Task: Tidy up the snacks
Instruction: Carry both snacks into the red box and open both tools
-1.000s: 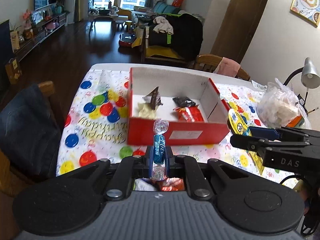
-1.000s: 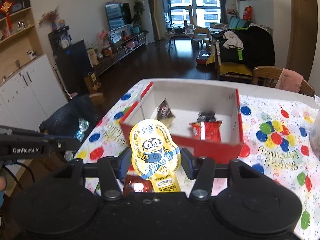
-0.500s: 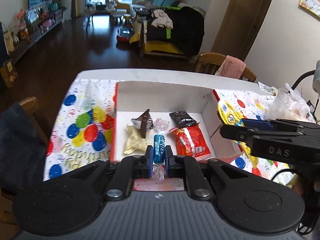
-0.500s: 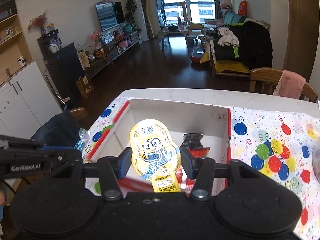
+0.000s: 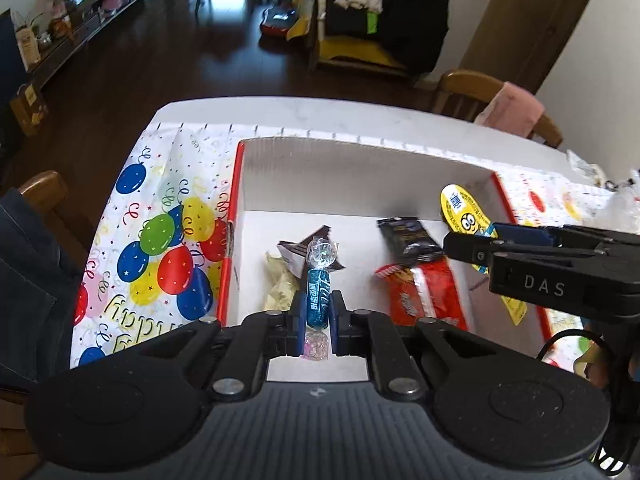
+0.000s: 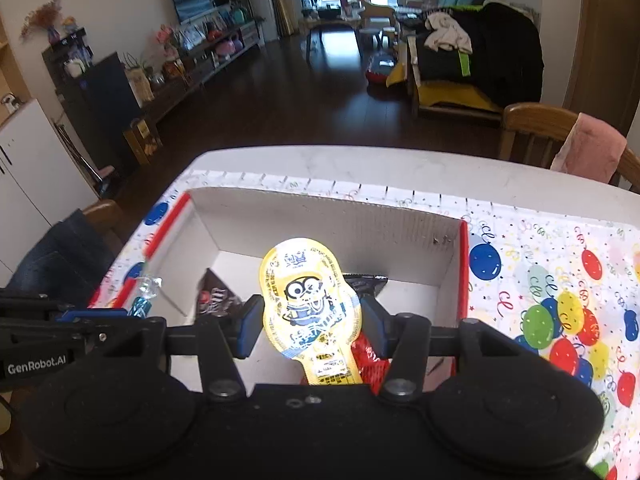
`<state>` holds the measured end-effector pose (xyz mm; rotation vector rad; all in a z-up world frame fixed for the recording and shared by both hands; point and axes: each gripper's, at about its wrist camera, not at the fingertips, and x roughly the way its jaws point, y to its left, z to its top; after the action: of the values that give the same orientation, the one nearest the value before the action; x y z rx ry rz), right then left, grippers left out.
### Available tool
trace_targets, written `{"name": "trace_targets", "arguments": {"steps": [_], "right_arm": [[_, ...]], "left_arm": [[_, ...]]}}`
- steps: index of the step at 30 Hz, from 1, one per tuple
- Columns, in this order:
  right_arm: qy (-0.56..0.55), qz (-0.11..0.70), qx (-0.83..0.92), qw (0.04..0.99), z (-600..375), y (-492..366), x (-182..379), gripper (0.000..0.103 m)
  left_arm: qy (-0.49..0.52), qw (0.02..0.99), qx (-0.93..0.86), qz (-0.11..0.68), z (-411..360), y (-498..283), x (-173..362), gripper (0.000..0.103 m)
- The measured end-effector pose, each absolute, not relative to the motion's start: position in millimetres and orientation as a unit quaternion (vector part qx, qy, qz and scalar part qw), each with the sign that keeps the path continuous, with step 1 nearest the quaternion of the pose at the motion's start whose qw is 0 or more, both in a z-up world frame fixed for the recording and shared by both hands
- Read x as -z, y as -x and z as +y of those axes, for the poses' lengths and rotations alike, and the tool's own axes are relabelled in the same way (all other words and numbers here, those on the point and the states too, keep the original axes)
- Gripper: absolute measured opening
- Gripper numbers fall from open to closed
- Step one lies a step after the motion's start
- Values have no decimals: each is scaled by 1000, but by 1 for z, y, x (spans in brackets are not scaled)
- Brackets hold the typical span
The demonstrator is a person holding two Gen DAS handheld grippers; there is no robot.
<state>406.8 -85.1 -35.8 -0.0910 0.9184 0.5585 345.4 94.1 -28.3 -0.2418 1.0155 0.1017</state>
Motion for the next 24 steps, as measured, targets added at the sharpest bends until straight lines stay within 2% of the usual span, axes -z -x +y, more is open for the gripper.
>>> {"name": "trace_targets", "arguments": {"steps": [11,24], "right_arm": [[76,480,-265,833,-60,-441,77,51],[111,499,-272,815,-48,-445,97,52]], "left_arm": [[90,845,-65,523,94,-383,57,11],[83,826,-74,552,98,-400,79,11]]}}
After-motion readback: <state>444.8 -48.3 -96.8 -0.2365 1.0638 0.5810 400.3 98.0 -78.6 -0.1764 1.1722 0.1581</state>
